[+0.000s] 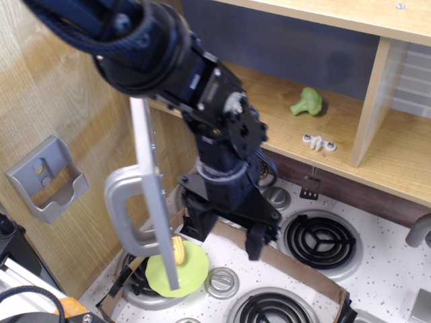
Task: Open microwave
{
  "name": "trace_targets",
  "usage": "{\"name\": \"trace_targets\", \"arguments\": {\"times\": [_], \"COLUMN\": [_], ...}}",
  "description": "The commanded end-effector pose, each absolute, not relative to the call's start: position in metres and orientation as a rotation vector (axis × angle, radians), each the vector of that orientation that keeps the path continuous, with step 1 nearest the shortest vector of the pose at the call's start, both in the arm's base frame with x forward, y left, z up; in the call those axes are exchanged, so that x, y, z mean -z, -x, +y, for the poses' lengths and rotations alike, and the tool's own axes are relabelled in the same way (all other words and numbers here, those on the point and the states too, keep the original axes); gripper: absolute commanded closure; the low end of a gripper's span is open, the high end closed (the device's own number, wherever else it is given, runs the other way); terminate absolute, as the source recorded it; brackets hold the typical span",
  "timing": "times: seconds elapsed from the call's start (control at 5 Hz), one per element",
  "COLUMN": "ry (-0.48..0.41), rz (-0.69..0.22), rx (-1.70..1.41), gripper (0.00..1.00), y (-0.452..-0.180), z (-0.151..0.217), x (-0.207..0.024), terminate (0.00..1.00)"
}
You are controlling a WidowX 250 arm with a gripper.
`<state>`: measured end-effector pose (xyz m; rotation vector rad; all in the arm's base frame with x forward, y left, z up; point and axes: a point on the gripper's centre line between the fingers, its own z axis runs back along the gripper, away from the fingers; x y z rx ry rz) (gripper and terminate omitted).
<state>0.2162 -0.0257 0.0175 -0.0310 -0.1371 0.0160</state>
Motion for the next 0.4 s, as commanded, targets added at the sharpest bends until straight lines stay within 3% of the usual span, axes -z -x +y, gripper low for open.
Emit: {"name": "trace_targets", "arguments": {"times": [0.0, 0.2], "ry": [0.056, 0.056], "rz": [-0.205, -0.205], "rx": [-0.063, -0.063], "gripper": [0.0, 0.0], "y": [-0.2167, -0.2167], "z": [-0.0166, -0.0166], "x": [-0.0286, -0.0286], "terminate": [0.0, 1.0]}}
